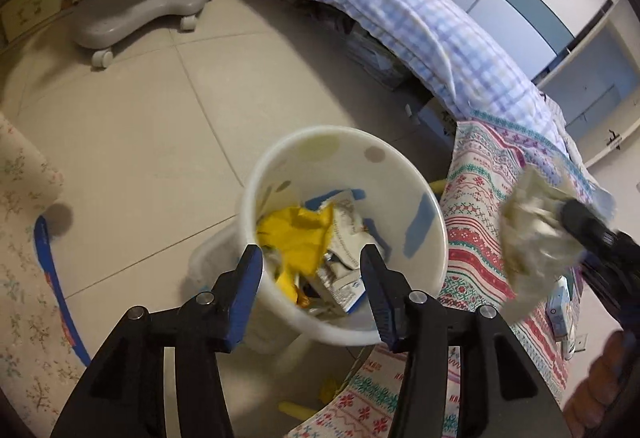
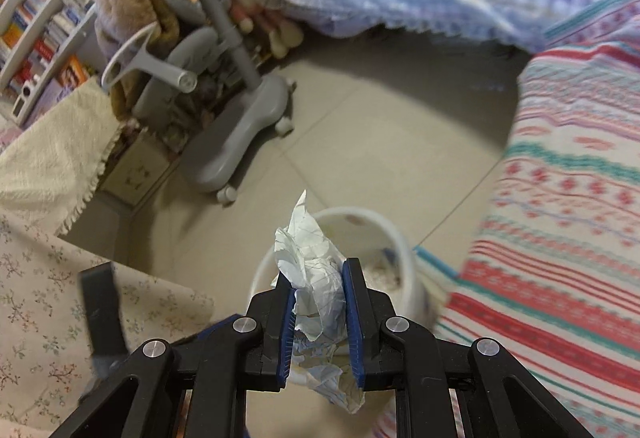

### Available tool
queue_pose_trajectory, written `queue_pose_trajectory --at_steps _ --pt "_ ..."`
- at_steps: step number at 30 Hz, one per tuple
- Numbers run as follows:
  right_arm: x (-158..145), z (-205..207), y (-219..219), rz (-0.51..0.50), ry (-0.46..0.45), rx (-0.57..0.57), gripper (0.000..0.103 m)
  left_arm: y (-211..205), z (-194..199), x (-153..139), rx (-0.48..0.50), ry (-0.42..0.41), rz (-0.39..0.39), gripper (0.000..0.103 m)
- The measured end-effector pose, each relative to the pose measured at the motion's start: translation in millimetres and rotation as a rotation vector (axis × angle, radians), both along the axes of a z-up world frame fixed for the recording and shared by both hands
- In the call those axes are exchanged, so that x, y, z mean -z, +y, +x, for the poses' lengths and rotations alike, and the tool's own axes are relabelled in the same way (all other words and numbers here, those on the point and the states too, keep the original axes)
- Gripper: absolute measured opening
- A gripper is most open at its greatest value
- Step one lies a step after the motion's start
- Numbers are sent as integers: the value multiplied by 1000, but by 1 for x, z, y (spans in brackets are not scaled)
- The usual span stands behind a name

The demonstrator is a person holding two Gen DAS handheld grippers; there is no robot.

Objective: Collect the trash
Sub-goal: 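Open both tools over the wastebasket to drop the peel and plastic, then grasp the blue milk carton with the left tool while the right tool grasps the white AD bottle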

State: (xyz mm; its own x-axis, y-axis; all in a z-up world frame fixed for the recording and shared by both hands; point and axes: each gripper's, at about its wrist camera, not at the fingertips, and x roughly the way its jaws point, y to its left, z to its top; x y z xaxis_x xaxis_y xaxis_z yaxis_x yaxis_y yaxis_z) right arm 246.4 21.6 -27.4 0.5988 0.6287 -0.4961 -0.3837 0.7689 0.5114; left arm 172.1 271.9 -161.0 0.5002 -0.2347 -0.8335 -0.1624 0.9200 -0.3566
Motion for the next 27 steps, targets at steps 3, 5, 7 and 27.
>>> queue_pose_trajectory --at_steps 3,5,7,27 --pt "4 11 23 -38 6 -17 23 10 -9 -4 -15 -2 -12 54" --pt "4 18 30 -47 8 -12 25 14 -13 -9 -31 -7 -8 54" --pt "9 27 37 -62 33 -15 40 17 -16 -13 -39 -9 -4 54" --pt "8 -46 -107 -18 29 131 57 -83 -18 -54 153 -44 10 54"
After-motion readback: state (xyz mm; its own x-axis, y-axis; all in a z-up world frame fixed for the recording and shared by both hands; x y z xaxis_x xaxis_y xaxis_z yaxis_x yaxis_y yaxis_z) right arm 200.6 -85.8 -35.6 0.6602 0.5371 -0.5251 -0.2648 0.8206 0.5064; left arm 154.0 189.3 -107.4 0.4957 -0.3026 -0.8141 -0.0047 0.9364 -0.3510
